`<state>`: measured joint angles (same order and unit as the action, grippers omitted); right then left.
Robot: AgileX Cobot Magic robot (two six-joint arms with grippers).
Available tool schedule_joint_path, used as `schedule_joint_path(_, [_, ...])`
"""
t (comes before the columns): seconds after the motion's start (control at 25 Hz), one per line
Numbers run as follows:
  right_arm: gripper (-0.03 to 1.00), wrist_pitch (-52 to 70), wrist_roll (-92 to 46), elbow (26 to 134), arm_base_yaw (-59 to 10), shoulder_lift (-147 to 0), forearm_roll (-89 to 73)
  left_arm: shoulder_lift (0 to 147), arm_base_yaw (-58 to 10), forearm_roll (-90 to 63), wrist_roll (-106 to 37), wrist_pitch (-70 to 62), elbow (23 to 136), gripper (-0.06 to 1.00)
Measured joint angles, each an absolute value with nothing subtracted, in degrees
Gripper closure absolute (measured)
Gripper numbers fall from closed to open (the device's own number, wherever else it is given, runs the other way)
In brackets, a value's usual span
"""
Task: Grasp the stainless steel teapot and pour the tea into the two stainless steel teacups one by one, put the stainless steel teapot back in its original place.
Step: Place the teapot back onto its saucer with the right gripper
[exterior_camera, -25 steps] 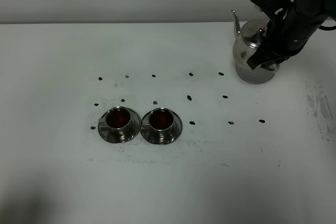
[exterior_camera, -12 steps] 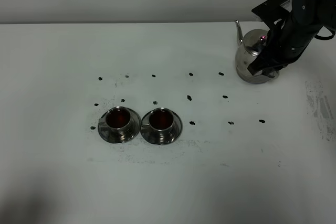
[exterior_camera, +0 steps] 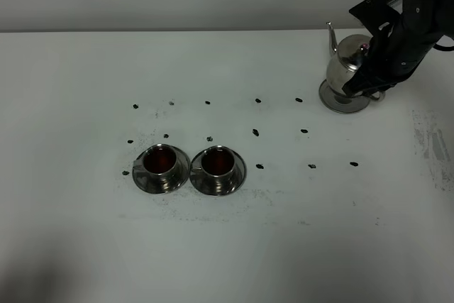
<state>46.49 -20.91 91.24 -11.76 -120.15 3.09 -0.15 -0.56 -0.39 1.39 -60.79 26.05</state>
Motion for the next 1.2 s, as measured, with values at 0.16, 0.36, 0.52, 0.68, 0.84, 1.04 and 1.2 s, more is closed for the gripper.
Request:
schedule_joint_path(0.16, [0.79,46.2,-20.9,91.2,-11.8,-121.4,3.1,-0.2,-0.6,-0.4,1.4,-60.8,26.1,0.29])
schedule_joint_path(0.36, [0.79,46.2,-20.9,91.2,-11.8,-121.6,3.1,-0.2,-0.6,-0.4,1.4,-60.8,26.1,0.29])
schedule_joint_path(0.52, [0.79,45.9,-21.4,91.2,-11.8,-121.8,3.1,-0.2,-0.6,-0.4,1.4,-60.8,26.1,0.29])
schedule_joint_path(0.68, [0.79,45.8,-21.8,91.2,-11.8,-122.5,3.1,-0.2,-0.6,-0.4,1.4,-60.8,26.1,0.29])
schedule_joint_path(0.84, [0.79,45.5,-21.9,91.2,-11.8,-122.6,3.1,-0.2,-0.6,-0.4,1.4,-60.8,26.1,0.29])
schedule_joint_path(1.04, [0.79,45.5,-21.9,91.2,-11.8,-122.6,3.1,-0.2,-0.6,-0.4,1.4,-60.8,26.1,0.29])
schedule_joint_path(1.2, [0.79,45.4,-21.9,91.2,-11.8,-122.6,3.1,-0.2,-0.6,-0.4,1.4,-60.8,26.1,0.29])
